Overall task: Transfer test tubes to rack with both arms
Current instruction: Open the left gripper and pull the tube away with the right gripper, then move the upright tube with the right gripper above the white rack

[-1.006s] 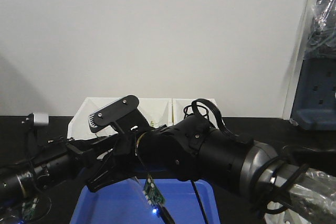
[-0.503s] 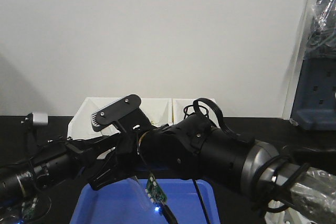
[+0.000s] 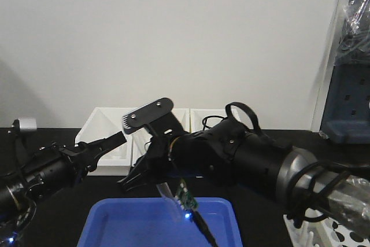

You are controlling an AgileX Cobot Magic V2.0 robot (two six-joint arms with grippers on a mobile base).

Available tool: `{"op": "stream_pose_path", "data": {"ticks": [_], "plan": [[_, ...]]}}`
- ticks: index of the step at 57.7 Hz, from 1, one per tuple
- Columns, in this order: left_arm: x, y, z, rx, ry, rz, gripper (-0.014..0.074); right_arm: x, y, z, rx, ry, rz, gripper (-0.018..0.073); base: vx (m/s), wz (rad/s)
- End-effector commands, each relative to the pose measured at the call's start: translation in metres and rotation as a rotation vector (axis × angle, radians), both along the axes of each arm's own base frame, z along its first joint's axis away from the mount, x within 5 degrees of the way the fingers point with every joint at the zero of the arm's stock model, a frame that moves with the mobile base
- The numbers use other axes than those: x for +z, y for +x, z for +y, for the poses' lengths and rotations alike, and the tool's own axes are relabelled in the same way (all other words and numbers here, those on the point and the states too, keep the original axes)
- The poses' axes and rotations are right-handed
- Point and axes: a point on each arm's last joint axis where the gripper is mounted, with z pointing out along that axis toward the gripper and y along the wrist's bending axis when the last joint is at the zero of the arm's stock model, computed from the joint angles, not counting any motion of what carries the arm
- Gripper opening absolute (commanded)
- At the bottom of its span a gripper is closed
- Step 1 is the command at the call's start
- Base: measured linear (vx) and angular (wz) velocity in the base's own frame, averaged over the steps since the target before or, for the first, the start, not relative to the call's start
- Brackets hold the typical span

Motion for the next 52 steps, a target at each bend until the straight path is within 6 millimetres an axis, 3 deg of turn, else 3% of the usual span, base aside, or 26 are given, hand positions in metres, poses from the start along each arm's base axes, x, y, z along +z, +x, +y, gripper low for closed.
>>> {"op": "stream_pose_path", "data": {"ticks": [1,11,19,26,37,45,52], "plan": [[0.032,-0.004,0.006,-0.016,-0.11,-0.129,0.056,0.053,0.007,-0.03,-0.056,0.105,-0.163,-0.001,0.0,0.0],[0.033,-0.002,0.017,0.008,-0.116,-0.145,0.0529,0.089,0.013,-0.085,-0.161,0.137,-0.282,-0.001,0.0,0.0],[0.032,0.0,0.022,0.034,-0.091,-0.158,0.0521,0.109,-0.003,-0.136,-0.237,0.17,-0.407,-0.001,0.0,0.0],[0.029,0.002,0.023,0.061,-0.045,-0.16,0.0521,0.107,-0.027,-0.181,-0.315,0.181,-0.474,-0.001,0.0,0.0],[0.028,0.002,0.024,0.068,-0.037,-0.153,0.0521,0.089,-0.064,-0.233,-0.429,0.193,-0.548,-0.001,0.0,0.0],[0.028,0.002,0.024,0.068,-0.037,-0.153,0.0521,0.079,-0.089,-0.254,-0.482,0.198,-0.602,-0.0009,0.0,0.0],[0.028,0.002,0.024,0.068,-0.037,-0.153,0.0521,0.071,-0.097,-0.258,-0.488,0.205,-0.628,-0.0009,0.0,0.0]]}}
